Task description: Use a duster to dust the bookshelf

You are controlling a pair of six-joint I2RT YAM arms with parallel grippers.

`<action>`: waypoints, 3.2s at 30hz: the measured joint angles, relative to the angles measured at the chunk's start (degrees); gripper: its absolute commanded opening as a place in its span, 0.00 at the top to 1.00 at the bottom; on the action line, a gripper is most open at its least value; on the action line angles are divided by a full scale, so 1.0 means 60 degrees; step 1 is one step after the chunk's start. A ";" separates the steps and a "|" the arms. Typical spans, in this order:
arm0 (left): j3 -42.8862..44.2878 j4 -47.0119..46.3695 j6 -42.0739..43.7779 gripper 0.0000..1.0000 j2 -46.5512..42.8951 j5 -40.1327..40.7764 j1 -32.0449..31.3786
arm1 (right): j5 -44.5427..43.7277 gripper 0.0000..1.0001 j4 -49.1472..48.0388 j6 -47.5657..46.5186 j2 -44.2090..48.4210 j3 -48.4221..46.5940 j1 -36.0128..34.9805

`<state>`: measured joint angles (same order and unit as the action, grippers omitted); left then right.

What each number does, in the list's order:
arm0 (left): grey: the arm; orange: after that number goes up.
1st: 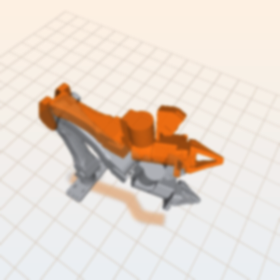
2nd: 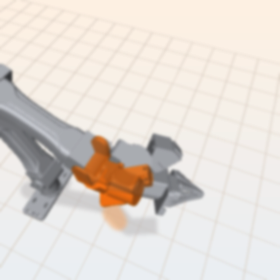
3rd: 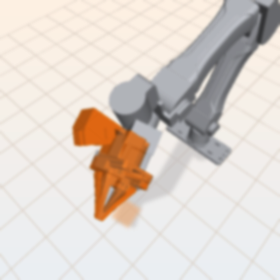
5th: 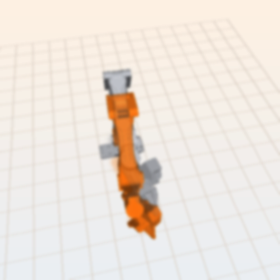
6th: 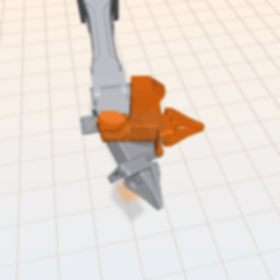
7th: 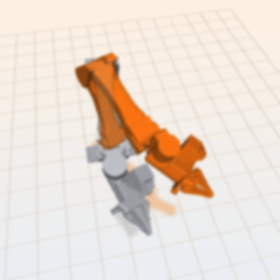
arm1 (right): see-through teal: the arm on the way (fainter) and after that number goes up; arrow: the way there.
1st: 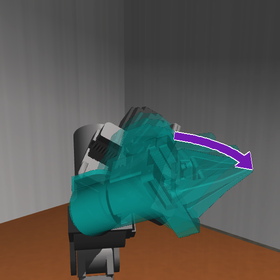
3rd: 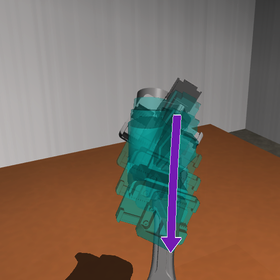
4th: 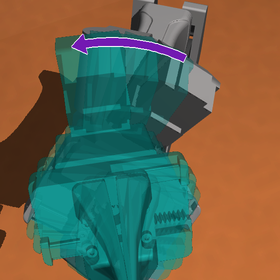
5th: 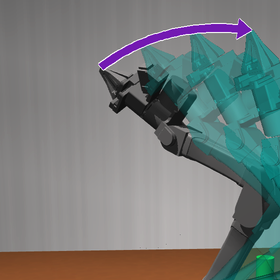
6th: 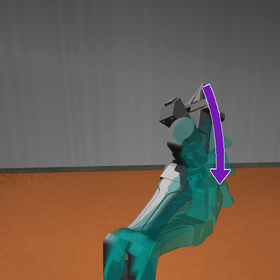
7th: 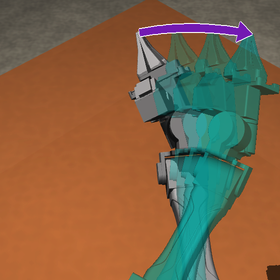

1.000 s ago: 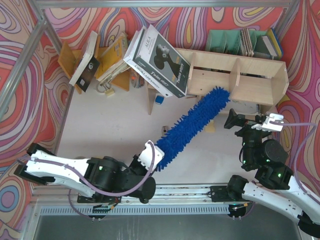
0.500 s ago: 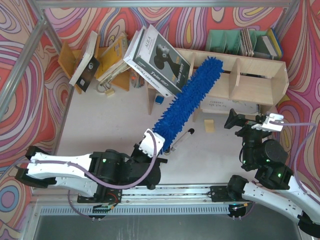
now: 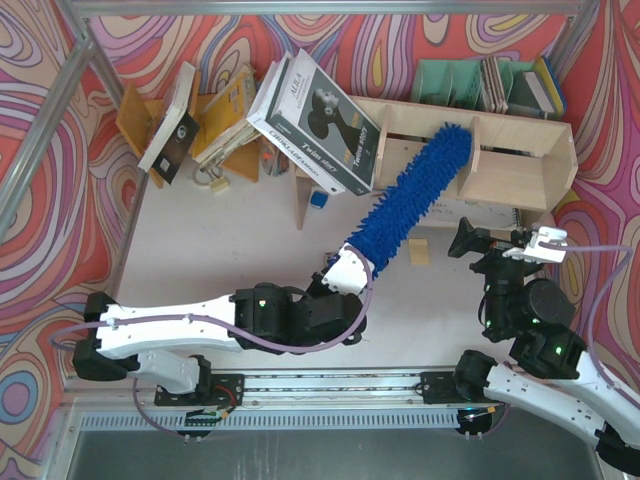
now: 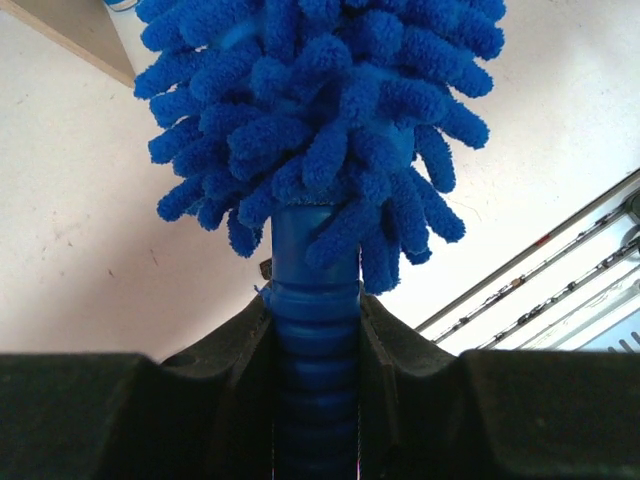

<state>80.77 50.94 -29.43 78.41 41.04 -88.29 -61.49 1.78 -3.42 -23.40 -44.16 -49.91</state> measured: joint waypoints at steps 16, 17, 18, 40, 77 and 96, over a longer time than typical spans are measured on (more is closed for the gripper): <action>-0.0969 -0.0561 -0.0106 1.00 0.0025 -0.0619 0.0251 | -0.0080 0.01 -0.0091 -0.0102 -0.0317 0.0000 0.0000; -0.0925 -0.0590 -0.0040 1.00 0.0022 -0.0586 0.0251 | -0.0080 0.01 -0.0091 -0.0109 -0.0364 0.0000 0.0000; -0.0871 -0.0641 0.0044 1.00 0.0007 -0.0543 0.0266 | -0.0080 0.01 -0.0091 -0.0109 -0.0393 0.0000 0.0000; -0.0874 -0.1461 0.0619 1.00 -0.0521 -0.0641 0.0874 | 0.0004 0.01 -0.0178 -0.0291 -0.0200 0.0058 0.0000; -0.0874 -0.1297 -0.0736 1.00 0.0270 -0.0397 0.0160 | 0.0007 0.01 -0.0175 -0.0288 -0.0200 0.0062 0.0000; -0.0535 -0.1341 -0.0539 1.00 -0.0219 0.0459 0.0055 | -0.0255 0.02 0.1366 0.0845 -0.0838 -0.1643 0.0000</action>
<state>77.56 42.89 -32.67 77.10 43.79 -87.96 -63.02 9.98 1.65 -28.42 -54.02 -49.91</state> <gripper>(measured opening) 0.343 0.984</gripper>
